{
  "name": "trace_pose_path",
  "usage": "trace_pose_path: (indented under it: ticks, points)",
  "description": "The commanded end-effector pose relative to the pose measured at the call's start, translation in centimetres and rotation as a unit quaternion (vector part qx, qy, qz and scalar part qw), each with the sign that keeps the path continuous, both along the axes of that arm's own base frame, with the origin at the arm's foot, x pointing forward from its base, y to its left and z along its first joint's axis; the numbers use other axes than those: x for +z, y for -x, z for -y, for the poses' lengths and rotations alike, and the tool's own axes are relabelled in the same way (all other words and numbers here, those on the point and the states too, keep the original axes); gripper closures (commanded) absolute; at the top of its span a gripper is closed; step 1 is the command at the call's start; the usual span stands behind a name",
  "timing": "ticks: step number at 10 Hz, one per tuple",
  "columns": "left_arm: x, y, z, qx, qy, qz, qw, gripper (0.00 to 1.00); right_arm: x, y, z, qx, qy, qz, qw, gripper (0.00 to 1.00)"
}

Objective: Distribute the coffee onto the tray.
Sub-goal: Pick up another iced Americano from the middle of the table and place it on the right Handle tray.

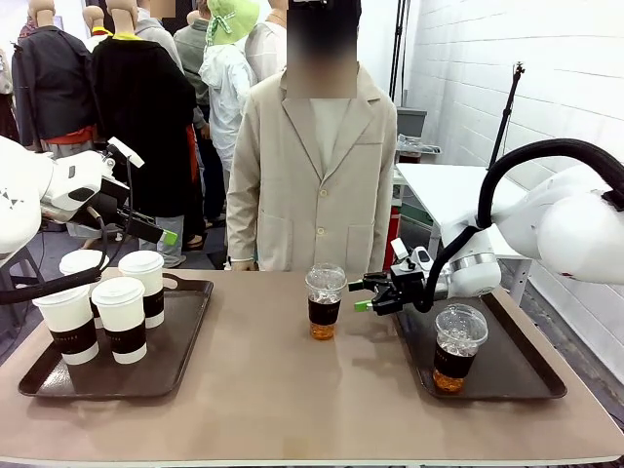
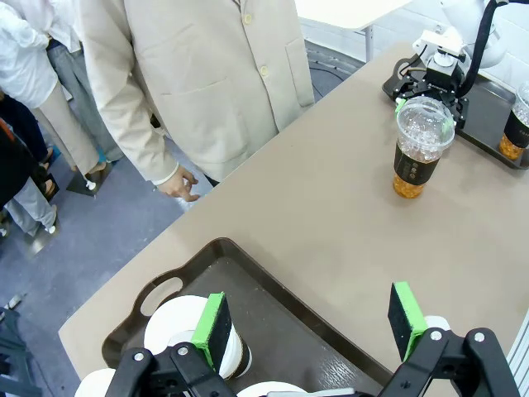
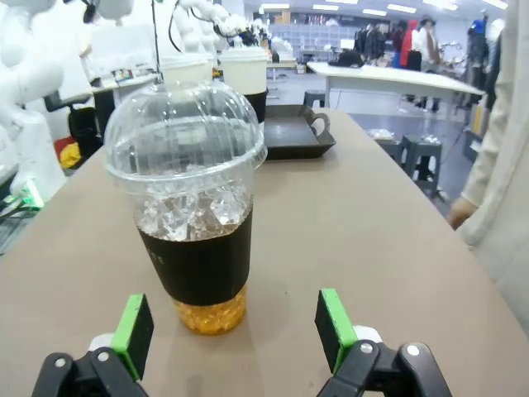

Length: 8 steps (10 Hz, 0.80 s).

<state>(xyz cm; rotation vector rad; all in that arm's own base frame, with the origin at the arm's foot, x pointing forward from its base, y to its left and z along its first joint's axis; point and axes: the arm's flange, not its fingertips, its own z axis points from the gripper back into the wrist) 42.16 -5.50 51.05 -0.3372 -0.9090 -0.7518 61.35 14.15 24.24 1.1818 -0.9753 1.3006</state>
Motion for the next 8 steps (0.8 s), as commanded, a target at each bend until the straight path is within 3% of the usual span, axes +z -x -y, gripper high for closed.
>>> trace_pose_path:
  ticks: [1,8]
  points:
    - [-0.1,0.0,-0.1,0.000,0.002,-0.002,1.000,0.00,-0.2,0.7,-0.9,-0.009,-0.015,0.015,1.000,0.00]
    - [-0.1,0.0,-0.1,0.000,0.002,-0.002,1.000,0.00,-0.6,0.8,-3.3,0.032,-0.040,0.006,0.999,0.00]
